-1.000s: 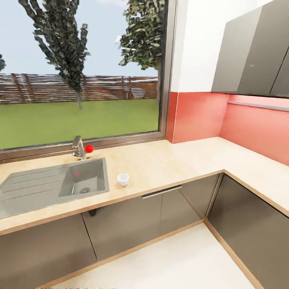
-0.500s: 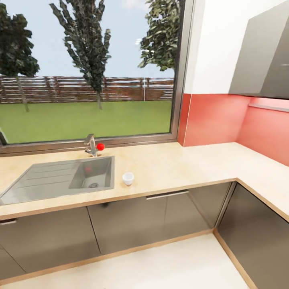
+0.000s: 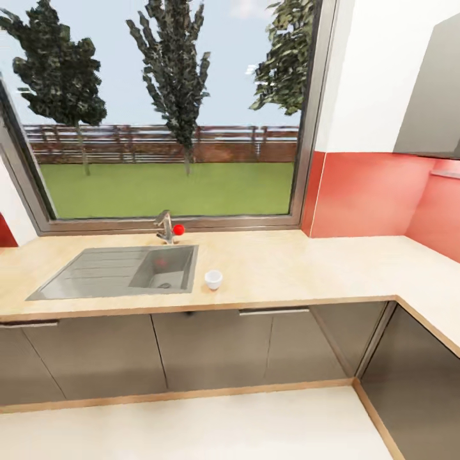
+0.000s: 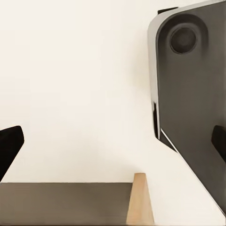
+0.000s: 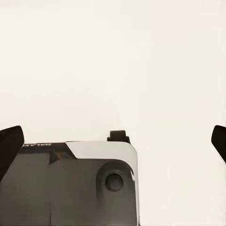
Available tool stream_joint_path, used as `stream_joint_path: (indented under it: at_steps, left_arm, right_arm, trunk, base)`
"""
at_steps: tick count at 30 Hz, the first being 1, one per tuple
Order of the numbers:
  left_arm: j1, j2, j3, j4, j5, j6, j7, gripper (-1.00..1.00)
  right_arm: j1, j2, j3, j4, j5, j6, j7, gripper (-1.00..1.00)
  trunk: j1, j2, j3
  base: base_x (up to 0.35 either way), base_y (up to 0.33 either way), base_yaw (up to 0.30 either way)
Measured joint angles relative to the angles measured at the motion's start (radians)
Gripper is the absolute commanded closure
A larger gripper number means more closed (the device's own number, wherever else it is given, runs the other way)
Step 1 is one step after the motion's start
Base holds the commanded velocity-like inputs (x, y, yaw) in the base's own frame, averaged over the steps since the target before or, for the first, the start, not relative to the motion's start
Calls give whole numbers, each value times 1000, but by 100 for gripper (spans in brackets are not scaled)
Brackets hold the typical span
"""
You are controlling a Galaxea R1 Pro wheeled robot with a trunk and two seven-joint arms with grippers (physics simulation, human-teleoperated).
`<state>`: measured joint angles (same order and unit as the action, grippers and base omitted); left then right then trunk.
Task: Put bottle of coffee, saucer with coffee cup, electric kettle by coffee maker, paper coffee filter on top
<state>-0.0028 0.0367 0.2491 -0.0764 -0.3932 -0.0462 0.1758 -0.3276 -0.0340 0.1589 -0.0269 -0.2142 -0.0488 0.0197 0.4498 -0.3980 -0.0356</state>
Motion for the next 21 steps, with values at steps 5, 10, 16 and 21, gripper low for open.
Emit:
stream_joint_path:
  at_steps: [5,10,16,21]
  left_arm:
    - [0,2,2,0,0,0,0,-100]
    - [0,5,5,0,1,0,0,-100]
    - [0,5,6,0,2,0,0,-100]
    - [0,5,6,0,2,0,0,-100]
  right_arm:
    - [0,0,0,0,0,0,0,-100]
    - [0,0,0,0,0,0,0,-100]
    - [0,-1,-1,0,0,0,-1,-100]
    - [0,-1,-1,0,-1,0,-2,-100]
  trunk:
    - [0,0,3]
    - [0,0,6]
    - [0,0,8]
    - [0,0,8]
  base:
    - [-188,-133,278]
    - [-39,-24,276]
    - [-6,-3,99]
    - [-1,0,12]
